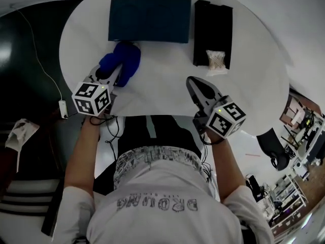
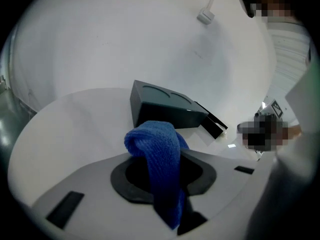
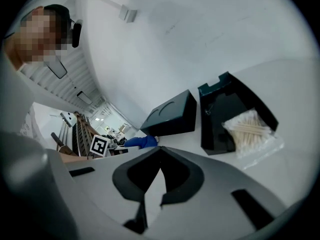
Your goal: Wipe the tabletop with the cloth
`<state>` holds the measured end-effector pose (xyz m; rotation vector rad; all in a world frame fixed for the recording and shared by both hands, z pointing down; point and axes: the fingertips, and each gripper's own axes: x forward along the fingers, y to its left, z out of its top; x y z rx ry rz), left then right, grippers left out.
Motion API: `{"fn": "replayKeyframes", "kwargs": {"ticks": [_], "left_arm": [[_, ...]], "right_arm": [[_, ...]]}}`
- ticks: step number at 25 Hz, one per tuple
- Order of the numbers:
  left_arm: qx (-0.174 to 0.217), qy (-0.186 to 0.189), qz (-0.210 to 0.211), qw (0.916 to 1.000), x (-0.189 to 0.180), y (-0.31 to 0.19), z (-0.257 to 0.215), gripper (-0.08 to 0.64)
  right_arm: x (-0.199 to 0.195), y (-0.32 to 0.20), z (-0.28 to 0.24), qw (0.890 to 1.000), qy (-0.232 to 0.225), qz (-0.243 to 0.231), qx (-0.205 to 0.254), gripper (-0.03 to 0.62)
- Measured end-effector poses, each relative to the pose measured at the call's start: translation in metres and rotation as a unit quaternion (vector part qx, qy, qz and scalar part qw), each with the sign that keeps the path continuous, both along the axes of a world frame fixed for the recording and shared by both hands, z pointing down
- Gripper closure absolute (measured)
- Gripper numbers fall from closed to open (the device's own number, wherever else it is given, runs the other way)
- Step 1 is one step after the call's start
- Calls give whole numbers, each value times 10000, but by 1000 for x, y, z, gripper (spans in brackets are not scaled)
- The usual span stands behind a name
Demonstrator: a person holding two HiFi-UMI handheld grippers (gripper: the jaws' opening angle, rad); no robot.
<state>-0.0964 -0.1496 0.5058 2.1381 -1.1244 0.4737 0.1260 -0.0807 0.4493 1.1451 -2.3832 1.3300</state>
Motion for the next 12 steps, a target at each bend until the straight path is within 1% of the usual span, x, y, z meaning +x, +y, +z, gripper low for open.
{"fn": "replayKeyframes", "kwargs": {"ticks": [7,12], "left_arm": [[9,20,518,9987,59,-1,-1,439],[15,12,841,9965,94,-1,-2,439]], "right_arm": [[34,11,1,9994,-60,354,22,584],[57,18,0,9982,-82,599,39,584]]}}
